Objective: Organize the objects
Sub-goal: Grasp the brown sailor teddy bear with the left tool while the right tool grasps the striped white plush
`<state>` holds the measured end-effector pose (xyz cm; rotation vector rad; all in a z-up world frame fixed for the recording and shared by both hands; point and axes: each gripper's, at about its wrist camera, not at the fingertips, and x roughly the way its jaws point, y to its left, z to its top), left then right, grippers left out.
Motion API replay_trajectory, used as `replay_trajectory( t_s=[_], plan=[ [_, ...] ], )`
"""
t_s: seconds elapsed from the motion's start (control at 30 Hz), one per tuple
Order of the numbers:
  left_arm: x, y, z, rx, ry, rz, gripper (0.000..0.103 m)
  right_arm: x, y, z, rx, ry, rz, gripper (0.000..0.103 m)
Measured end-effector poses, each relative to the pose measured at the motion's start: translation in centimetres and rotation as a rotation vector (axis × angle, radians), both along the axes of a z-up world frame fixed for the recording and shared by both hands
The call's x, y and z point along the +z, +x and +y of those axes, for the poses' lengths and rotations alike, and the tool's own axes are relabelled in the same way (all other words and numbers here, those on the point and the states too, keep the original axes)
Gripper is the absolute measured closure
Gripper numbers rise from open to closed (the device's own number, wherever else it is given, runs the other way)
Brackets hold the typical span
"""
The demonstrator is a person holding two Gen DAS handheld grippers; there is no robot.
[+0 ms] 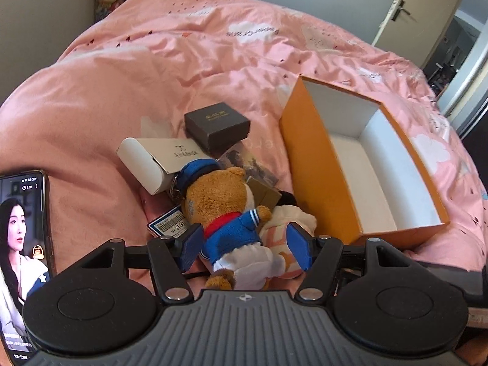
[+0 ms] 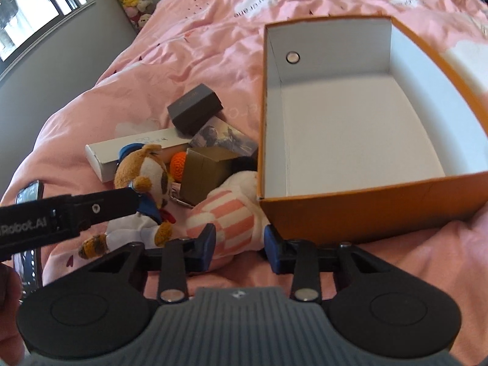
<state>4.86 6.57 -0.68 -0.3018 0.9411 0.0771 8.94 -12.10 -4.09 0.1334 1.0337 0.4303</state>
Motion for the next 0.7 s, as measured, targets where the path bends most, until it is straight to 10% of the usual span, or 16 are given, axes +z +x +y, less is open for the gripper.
replay_trajectory(
  t_s=[0.3,0.7],
  plan=[
    [-1.6,2.8,0.1,0.003,0.03,0.11,0.03,-0.4,0.8,0.5,0.021,0.011,0.025,0.064],
    [-1.7,1.3,1.0,-0.045,0.058,0.146,0.064,0.0,1.2,1.7,0.025,0.083,0.086,0.05]
  ],
)
